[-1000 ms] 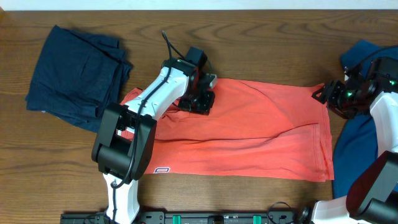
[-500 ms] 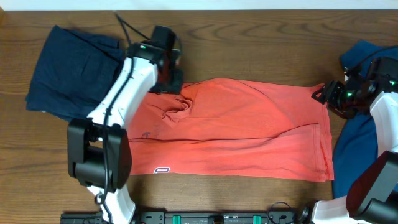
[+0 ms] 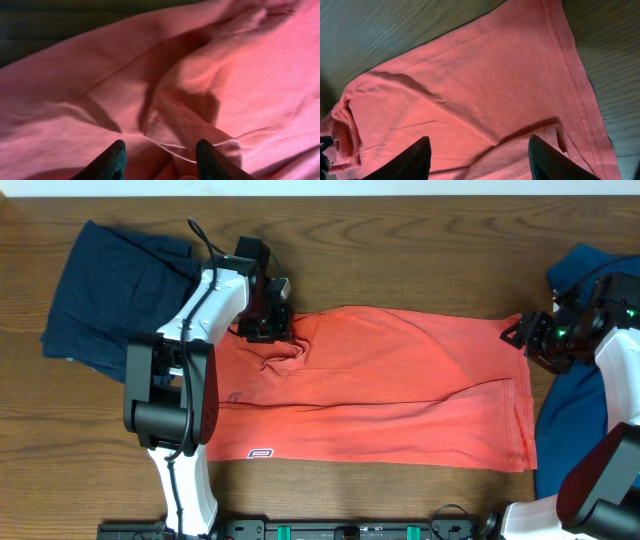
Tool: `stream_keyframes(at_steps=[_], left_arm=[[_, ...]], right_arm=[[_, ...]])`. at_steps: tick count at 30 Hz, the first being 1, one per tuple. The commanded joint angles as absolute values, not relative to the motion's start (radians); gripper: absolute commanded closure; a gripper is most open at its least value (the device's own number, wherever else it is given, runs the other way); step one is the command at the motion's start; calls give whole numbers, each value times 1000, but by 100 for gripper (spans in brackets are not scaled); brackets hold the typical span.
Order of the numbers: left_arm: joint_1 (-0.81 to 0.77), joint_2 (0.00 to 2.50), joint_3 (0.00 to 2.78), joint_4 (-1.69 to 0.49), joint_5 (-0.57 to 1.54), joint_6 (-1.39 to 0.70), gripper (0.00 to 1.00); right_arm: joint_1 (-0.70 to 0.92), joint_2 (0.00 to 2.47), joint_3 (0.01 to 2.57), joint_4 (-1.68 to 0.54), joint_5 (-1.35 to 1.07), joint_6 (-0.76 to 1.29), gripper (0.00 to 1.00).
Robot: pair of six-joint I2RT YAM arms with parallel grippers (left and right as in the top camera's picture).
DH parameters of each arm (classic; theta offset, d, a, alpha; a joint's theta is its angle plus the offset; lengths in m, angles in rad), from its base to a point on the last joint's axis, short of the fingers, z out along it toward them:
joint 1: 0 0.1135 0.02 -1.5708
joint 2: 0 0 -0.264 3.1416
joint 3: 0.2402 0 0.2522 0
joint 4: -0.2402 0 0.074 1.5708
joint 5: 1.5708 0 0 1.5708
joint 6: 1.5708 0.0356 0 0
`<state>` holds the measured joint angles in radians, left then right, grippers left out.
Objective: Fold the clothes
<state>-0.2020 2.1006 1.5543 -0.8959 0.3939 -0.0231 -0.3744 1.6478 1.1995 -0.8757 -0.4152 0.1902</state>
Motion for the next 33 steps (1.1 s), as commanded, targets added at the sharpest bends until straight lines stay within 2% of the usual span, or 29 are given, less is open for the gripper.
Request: stream_keyframes(at_steps=[1, 2, 4, 6, 8, 15, 25, 26, 27, 28, 30, 31, 33], left_arm=[[-224, 2125, 1542, -892, 442, 8, 54], [-231, 2127, 1541, -891, 442, 8, 55], [-245, 2132, 1541, -888, 442, 7, 66], [-258, 2132, 1541, -889, 442, 5, 91], [-268, 2128, 1541, -888, 447, -2, 94], [-314, 2115, 1542, -892, 591, -16, 94], [-465, 2115, 1542, -917, 495, -16, 94], [-476, 2115, 1542, -925, 484, -16, 92], [-484, 2115, 1542, -932, 476, -16, 76], [-487, 2114, 1543, -942, 474, -16, 68], [-485, 2109, 1553, -967, 474, -23, 64], [-479, 2104, 1562, -981, 474, -23, 58], [-459, 2088, 1574, -996, 462, -24, 55]], right_arm=[[-369, 1650, 1204, -879, -419, 189, 40], [-369, 1650, 1204, -879, -419, 189, 40], [-369, 1650, 1204, -880, -419, 189, 40], [-369, 1650, 1204, -880, -419, 189, 41], [-369, 1650, 1204, -880, -419, 189, 40], [-369, 1650, 1204, -880, -419, 190, 40], [-369, 1650, 1204, -882, -419, 190, 40], [-369, 1650, 1204, -882, -419, 190, 40], [-369, 1650, 1204, -882, -419, 189, 40], [-369, 1650, 1204, -882, -419, 189, 40], [-369, 1650, 1204, -882, -419, 189, 40], [-369, 1650, 1204, -882, -419, 189, 40], [-369, 1650, 1204, -879, -419, 189, 40]])
